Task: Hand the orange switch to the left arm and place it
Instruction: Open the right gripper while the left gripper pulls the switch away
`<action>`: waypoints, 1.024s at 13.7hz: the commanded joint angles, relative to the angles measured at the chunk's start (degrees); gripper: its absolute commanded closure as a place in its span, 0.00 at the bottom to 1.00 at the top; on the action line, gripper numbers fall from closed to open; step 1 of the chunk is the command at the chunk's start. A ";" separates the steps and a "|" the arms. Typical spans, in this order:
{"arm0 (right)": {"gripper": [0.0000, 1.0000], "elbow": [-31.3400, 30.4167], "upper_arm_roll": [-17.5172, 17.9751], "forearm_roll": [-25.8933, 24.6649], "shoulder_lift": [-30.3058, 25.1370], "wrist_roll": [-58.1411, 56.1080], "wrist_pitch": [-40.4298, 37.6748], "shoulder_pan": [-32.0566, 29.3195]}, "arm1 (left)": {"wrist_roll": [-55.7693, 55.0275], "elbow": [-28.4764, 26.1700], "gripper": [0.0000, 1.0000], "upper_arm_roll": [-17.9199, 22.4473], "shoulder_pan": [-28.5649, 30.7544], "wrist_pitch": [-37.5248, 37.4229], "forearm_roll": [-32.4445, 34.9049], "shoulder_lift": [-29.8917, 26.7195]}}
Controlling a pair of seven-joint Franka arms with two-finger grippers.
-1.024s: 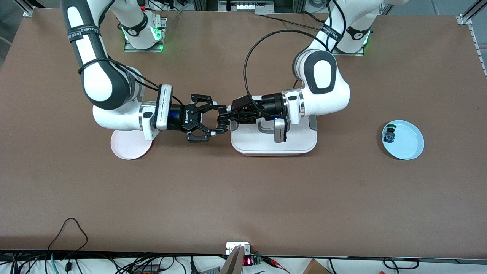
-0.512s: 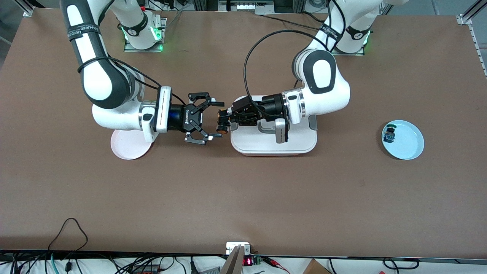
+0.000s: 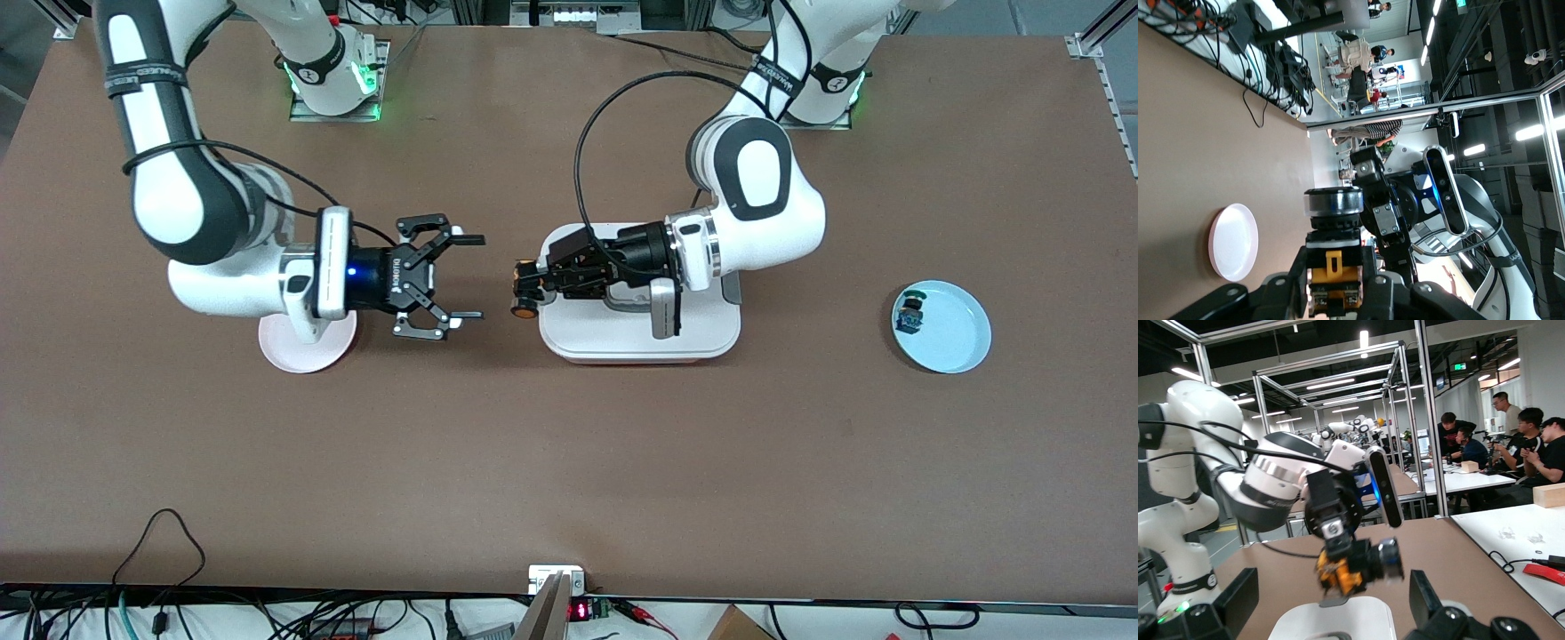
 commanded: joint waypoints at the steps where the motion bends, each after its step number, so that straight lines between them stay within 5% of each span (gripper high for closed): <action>1: 0.00 0.74 0.33 -4.54 -0.68 1.76 -6.00 -4.60 | 1.47 -0.64 1.00 -0.15 2.59 0.40 5.89 -1.31; 6: 0.00 1.61 0.24 -12.11 -1.03 1.84 -17.43 -12.51 | 1.39 -0.38 1.00 -0.15 9.18 -5.64 27.60 -2.45; 10: 0.00 3.45 -0.37 -17.54 -1.65 4.38 -18.59 -13.58 | 1.39 1.55 1.00 -0.24 16.12 -16.02 48.76 -2.81; 14: 0.00 6.63 -2.83 -34.22 -6.03 15.18 -18.94 -13.75 | 3.04 1.82 0.99 -0.15 19.21 -20.60 70.03 -4.03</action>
